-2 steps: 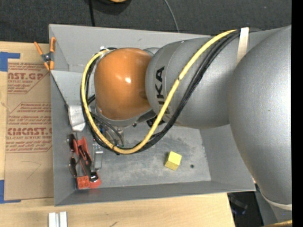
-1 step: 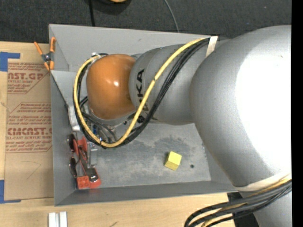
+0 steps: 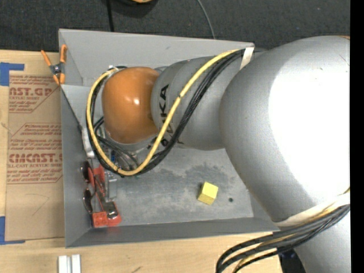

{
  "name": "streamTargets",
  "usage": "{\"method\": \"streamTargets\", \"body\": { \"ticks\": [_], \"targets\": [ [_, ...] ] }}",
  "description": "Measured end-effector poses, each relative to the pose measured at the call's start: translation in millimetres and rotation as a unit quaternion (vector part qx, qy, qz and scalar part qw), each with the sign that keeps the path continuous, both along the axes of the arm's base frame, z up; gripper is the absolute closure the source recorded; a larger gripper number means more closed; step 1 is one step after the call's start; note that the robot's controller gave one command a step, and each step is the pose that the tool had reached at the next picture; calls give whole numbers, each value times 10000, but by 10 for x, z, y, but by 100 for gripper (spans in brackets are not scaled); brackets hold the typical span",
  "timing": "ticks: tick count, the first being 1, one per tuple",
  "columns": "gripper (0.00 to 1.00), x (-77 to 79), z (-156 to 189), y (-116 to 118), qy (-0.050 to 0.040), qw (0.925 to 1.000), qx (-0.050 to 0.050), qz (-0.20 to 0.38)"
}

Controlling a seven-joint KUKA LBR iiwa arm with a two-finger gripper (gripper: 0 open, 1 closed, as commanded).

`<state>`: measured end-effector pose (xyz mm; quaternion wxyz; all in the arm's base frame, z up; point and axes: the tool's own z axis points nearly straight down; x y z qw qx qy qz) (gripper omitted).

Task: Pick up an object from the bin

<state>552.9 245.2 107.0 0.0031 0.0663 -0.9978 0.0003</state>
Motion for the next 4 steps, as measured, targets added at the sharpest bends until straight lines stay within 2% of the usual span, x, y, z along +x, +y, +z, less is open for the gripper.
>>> {"method": "streamTargets", "body": {
  "ticks": [1,2,3,4],
  "targets": [
    [0,122,298,7,-42,9949,24,-1007],
    [0,123,-404,-42,30,9996,-1,-271],
    [100,234,-367,16,-55,9998,31,204],
    [100,234,-367,16,-55,9998,31,203]
  ]
}}
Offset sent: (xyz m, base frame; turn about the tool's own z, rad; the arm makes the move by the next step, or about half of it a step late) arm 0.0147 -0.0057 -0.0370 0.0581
